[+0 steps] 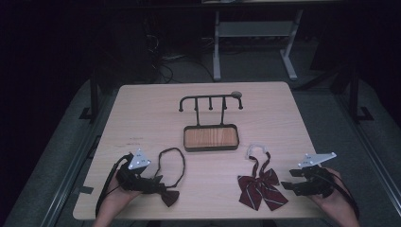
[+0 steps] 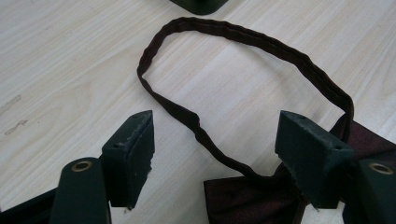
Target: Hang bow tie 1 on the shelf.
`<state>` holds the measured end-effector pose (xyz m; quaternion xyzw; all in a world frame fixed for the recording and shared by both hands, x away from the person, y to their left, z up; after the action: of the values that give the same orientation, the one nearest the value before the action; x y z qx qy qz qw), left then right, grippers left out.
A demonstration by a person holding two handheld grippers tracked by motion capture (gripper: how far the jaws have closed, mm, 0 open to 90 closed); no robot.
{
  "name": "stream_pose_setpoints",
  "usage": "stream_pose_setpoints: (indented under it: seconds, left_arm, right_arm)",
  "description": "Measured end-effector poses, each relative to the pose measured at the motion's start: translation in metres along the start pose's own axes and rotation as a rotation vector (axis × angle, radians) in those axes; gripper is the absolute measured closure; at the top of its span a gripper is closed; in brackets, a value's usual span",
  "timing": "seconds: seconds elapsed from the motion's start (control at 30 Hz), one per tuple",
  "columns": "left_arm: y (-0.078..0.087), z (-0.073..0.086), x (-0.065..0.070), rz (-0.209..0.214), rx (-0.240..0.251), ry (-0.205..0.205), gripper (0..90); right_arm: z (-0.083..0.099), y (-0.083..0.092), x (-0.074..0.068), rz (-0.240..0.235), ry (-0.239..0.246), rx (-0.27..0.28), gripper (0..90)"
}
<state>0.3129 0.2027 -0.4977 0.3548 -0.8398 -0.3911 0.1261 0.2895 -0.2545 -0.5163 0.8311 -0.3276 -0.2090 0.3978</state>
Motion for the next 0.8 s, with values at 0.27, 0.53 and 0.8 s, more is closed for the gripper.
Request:
stream_pose_setpoints:
  seconds: [0.27,0.53,0.8]
  left_arm:
    - [0.0,0.002,0.0,-0.002,-0.004,-0.009,28.5]
    - [-0.003,0.002,0.0,0.0,-0.005,-0.011,27.8]
    - [-0.003,0.0,0.0,-0.013,0.002,-0.024,27.7]
  right_arm:
    - [-0.003,-0.003,-0.005,-0.006,0.019,-0.004,38.7]
    - [-0.006,-0.001,-0.007,-0.003,0.01,-0.01,39.8]
    - [-0.027,0.0,-0.015,-0.004,0.048,-0.011,41.0]
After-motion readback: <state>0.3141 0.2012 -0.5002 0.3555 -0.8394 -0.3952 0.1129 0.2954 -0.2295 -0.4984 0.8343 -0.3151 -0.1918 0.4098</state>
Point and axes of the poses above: each handheld gripper's, and its own axes: y roughly backward along the jaws, z roughly out of its underside, x roughly to its right, the point moved 9 cm from there along -y, roughly forward along the jaws, and after that the axes turned 2 degrees about y, right-handed, at the moved point
